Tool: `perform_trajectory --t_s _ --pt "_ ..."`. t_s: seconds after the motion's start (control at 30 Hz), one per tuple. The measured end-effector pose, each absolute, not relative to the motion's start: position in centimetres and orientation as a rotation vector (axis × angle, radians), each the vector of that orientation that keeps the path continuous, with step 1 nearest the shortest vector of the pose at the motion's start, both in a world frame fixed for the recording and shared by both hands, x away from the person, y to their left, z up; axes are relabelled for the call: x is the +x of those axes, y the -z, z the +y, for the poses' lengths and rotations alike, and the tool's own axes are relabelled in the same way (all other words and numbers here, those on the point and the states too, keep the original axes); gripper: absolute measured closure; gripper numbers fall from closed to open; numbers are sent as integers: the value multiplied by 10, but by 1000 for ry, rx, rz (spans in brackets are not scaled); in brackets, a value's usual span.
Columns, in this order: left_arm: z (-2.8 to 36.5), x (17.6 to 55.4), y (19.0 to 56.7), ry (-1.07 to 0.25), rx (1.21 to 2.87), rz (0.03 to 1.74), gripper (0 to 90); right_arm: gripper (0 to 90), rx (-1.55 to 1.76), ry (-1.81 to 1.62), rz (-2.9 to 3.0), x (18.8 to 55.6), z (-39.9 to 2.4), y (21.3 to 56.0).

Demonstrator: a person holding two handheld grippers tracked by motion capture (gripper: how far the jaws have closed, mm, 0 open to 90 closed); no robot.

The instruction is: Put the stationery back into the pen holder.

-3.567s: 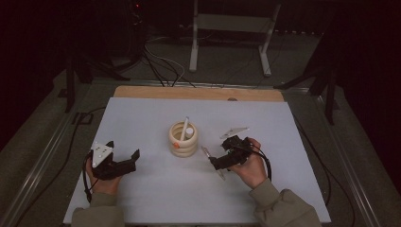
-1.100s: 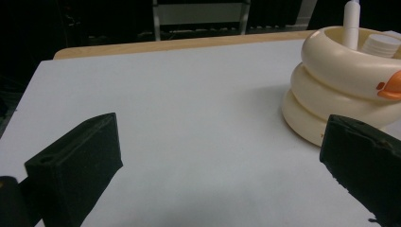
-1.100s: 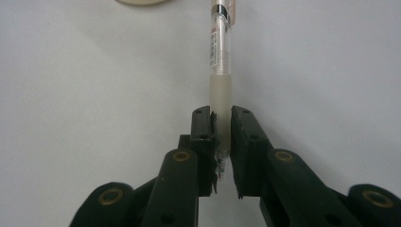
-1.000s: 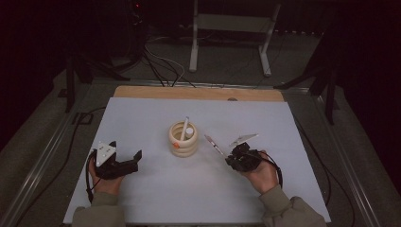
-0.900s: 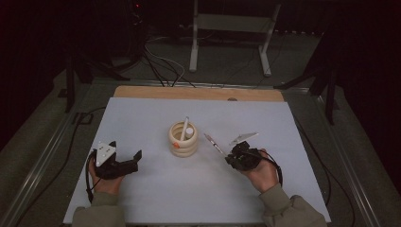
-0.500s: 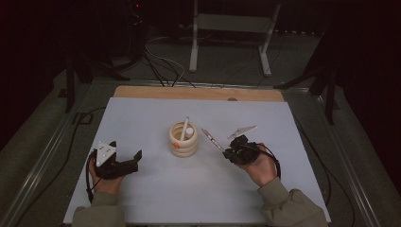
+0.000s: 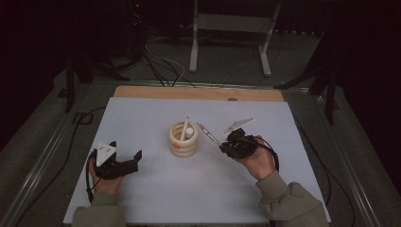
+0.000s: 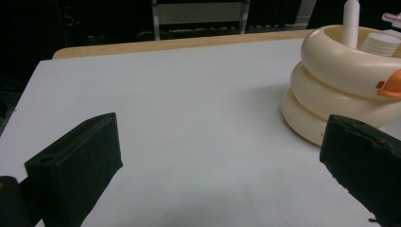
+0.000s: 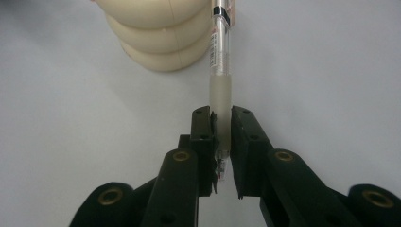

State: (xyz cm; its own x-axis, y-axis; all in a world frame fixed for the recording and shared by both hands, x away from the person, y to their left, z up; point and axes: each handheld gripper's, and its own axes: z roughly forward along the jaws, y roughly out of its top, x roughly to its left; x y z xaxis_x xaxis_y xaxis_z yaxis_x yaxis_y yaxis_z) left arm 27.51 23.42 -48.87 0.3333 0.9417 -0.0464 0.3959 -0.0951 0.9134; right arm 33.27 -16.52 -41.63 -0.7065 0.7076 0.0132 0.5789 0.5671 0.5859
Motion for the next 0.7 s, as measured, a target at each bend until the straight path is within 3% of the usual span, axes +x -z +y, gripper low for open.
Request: perform_trajectory --t_s 0.7 --pt "234 275 489 -737 1671 1214 4 812 976 -861 2613 338 -144 392"
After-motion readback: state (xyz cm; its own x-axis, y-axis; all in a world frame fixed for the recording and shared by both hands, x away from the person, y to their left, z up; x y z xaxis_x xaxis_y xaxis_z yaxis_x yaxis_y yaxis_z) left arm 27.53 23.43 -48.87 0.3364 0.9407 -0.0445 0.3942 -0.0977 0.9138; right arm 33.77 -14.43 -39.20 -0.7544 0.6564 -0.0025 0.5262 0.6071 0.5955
